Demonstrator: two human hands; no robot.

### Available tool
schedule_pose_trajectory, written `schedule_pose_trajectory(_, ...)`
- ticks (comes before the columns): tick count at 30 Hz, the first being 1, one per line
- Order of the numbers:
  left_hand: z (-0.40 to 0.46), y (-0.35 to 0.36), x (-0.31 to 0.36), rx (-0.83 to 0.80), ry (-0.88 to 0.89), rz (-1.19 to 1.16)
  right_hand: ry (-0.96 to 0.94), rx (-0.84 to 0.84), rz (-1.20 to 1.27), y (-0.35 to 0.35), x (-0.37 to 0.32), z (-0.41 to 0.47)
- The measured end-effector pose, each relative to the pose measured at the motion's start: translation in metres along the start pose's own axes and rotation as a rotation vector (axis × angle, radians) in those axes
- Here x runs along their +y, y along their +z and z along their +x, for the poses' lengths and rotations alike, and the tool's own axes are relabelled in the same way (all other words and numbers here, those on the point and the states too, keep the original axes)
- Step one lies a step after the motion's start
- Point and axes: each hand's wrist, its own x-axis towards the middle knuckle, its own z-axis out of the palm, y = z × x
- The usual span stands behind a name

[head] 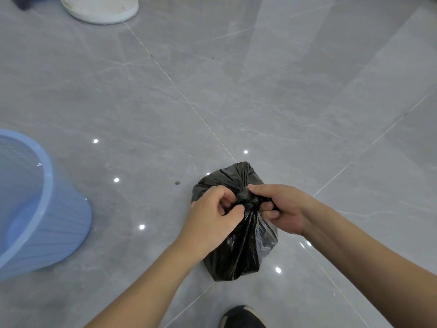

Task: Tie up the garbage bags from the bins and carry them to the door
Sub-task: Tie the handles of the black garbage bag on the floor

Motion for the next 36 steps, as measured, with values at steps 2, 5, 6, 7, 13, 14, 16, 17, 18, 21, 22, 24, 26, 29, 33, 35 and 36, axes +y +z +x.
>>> schedule_pose_trajectory(2, 0.002, 0.001, 0.003, -0.014, -0.069, -0.085, 0.0, -0.008, -0.009, 0.0, 0.0, 0.002)
schedule_pose_trajectory(5, 0.006, -0.003, 0.012, -0.024, -0.214, -0.267, -0.041, -0.014, -0.058, -0.003, 0.0, 0.003)
schedule_pose_trajectory(6, 0.008, -0.006, 0.015, -0.003, -0.31, -0.355, -0.072, -0.001, -0.093, -0.005, 0.001, 0.003)
schedule_pose_trajectory(7, 0.01, -0.01, 0.016, 0.019, -0.426, -0.482, -0.111, 0.024, -0.139, -0.007, 0.001, 0.004)
schedule_pose_trajectory(13, 0.017, -0.036, 0.017, -0.163, -0.808, -1.109, -0.292, 0.186, -0.477, -0.009, 0.006, 0.004)
schedule_pose_trajectory(14, 0.018, -0.036, 0.016, -0.179, -0.786, -0.993, -0.317, 0.183, -0.5, -0.007, 0.007, 0.005)
schedule_pose_trajectory(16, 0.017, -0.032, 0.019, -0.192, -0.703, -0.687, -0.386, 0.173, -0.51, -0.002, 0.008, 0.005)
schedule_pose_trajectory(17, 0.017, -0.029, 0.02, -0.189, -0.647, -0.569, -0.421, 0.173, -0.516, -0.001, 0.009, 0.005)
schedule_pose_trajectory(18, 0.016, -0.025, 0.022, -0.175, -0.587, -0.499, -0.457, 0.182, -0.542, 0.001, 0.009, 0.005)
schedule_pose_trajectory(21, 0.017, -0.022, 0.024, -0.039, -0.453, -0.448, -0.591, 0.256, -0.708, 0.001, 0.01, 0.009)
schedule_pose_trajectory(22, 0.018, -0.025, 0.022, -0.006, -0.442, -0.468, -0.639, 0.307, -0.817, -0.003, 0.01, 0.011)
schedule_pose_trajectory(24, 0.018, -0.034, 0.011, 0.037, -0.483, -0.583, -0.69, 0.459, -1.202, -0.017, 0.008, 0.017)
schedule_pose_trajectory(26, 0.011, -0.044, -0.006, 0.07, -0.576, -0.605, -0.644, 0.584, -1.503, -0.036, 0.006, 0.021)
schedule_pose_trajectory(29, 0.004, -0.047, -0.031, 0.157, -0.649, -0.335, -0.584, 0.568, -1.63, -0.051, 0.01, 0.024)
schedule_pose_trajectory(33, 0.003, -0.042, -0.038, 0.025, -0.381, 0.376, -0.511, 0.421, -1.703, -0.047, 0.013, 0.025)
schedule_pose_trajectory(35, 0.004, -0.042, -0.033, -0.083, -0.259, 0.659, -0.475, 0.353, -1.728, -0.049, 0.011, 0.026)
schedule_pose_trajectory(36, 0.005, -0.042, -0.03, -0.107, -0.225, 0.737, -0.458, 0.323, -1.743, -0.05, 0.009, 0.026)
